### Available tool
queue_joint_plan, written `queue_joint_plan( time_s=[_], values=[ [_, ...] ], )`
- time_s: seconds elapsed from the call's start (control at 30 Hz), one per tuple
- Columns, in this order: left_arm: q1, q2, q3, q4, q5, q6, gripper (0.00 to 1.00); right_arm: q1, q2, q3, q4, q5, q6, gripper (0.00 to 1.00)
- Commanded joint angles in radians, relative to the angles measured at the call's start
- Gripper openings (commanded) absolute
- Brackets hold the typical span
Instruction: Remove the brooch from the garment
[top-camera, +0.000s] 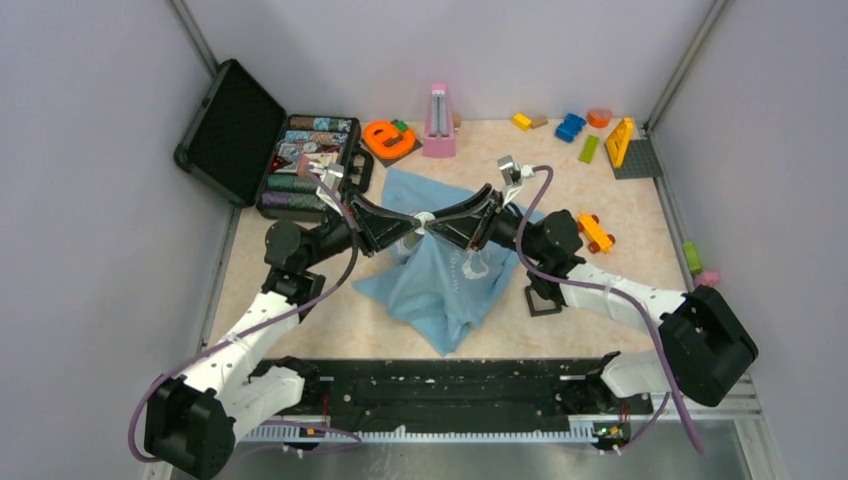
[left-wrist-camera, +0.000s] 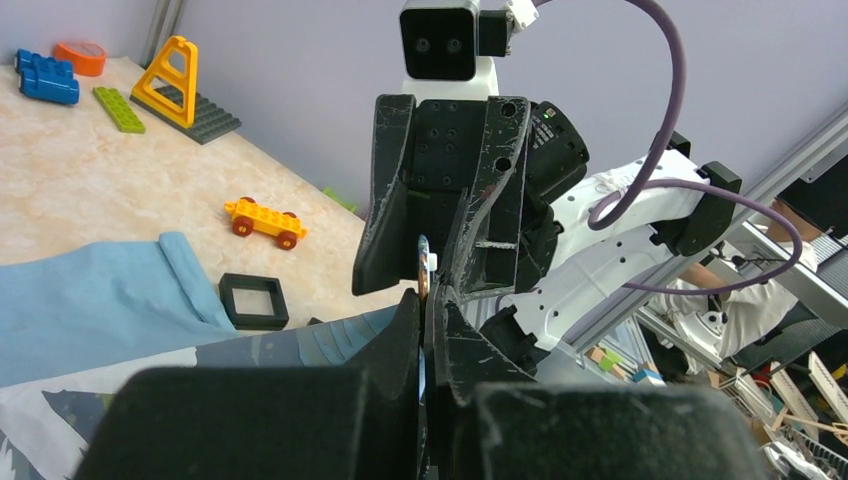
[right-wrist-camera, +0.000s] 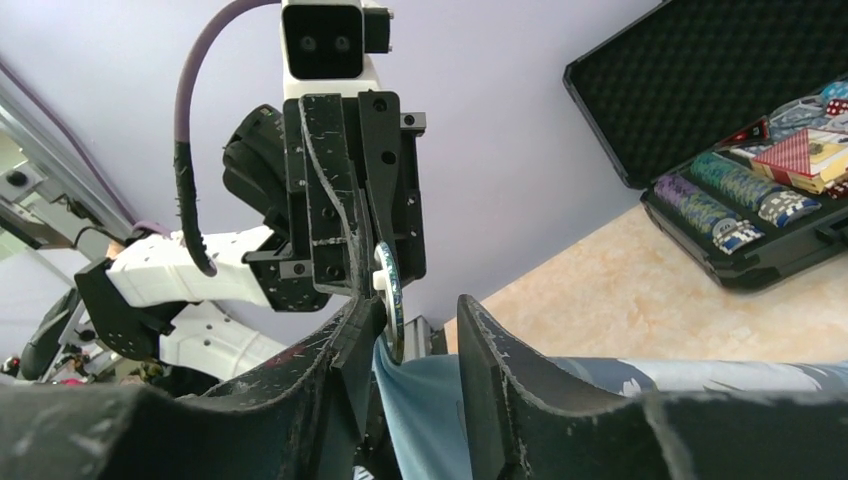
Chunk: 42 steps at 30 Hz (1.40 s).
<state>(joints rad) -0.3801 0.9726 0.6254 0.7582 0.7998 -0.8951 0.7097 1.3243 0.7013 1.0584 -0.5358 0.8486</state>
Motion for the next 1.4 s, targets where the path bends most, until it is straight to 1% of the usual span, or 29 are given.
queue_joint_plan(
  time_s=[0.0, 0.07, 0.17, 0.3, 0.47, 0.53, 0.7, 0.83, 1.07, 1.23, 1.37],
  values=[
    [-0.004, -0.013, 0.014, 0.05, 0.006, 0.01, 0.0, 0.014, -0.007, 0.015, 0.103, -0.017, 0.019, 0.4],
    [-0.005, -0.012, 0.014, 0.05, 0.004, 0.009, 0.0, 0.014, 0.001, 0.018, 0.121, -0.028, 0.03, 0.38],
    [-0.005, -0.017, 0.017, 0.047, 0.003, 0.008, 0.0, 0.014, 0.018, 0.033, 0.125, -0.048, 0.037, 0.24],
    [-0.004, -0.02, 0.02, 0.042, 0.005, 0.012, 0.0, 0.016, 0.025, 0.035, 0.131, -0.05, 0.04, 0.13],
    [-0.006, -0.016, 0.025, 0.04, 0.014, 0.012, 0.0, 0.018, 0.026, 0.048, 0.081, -0.046, 0.024, 0.1],
    [-0.008, -0.007, 0.035, 0.034, 0.033, 0.016, 0.0, 0.02, 0.025, 0.057, 0.044, -0.039, 0.012, 0.06],
    [-0.015, 0.003, 0.05, 0.019, 0.046, 0.038, 0.0, 0.02, 0.035, 0.079, -0.017, -0.039, -0.008, 0.05],
    [-0.025, 0.002, 0.092, -0.133, 0.043, 0.135, 0.0, 0.021, 0.051, 0.104, -0.066, -0.053, -0.023, 0.05],
    [-0.032, -0.038, 0.104, -0.258, 0.014, 0.235, 0.0, 0.02, 0.07, 0.121, -0.095, -0.073, -0.026, 0.05],
    [-0.037, -0.045, 0.12, -0.339, 0.017, 0.28, 0.0, 0.022, 0.072, 0.153, -0.192, -0.086, -0.07, 0.05],
    [-0.04, -0.045, 0.143, -0.4, 0.016, 0.317, 0.0, 0.022, 0.071, 0.162, -0.234, -0.099, -0.092, 0.06]
  ],
)
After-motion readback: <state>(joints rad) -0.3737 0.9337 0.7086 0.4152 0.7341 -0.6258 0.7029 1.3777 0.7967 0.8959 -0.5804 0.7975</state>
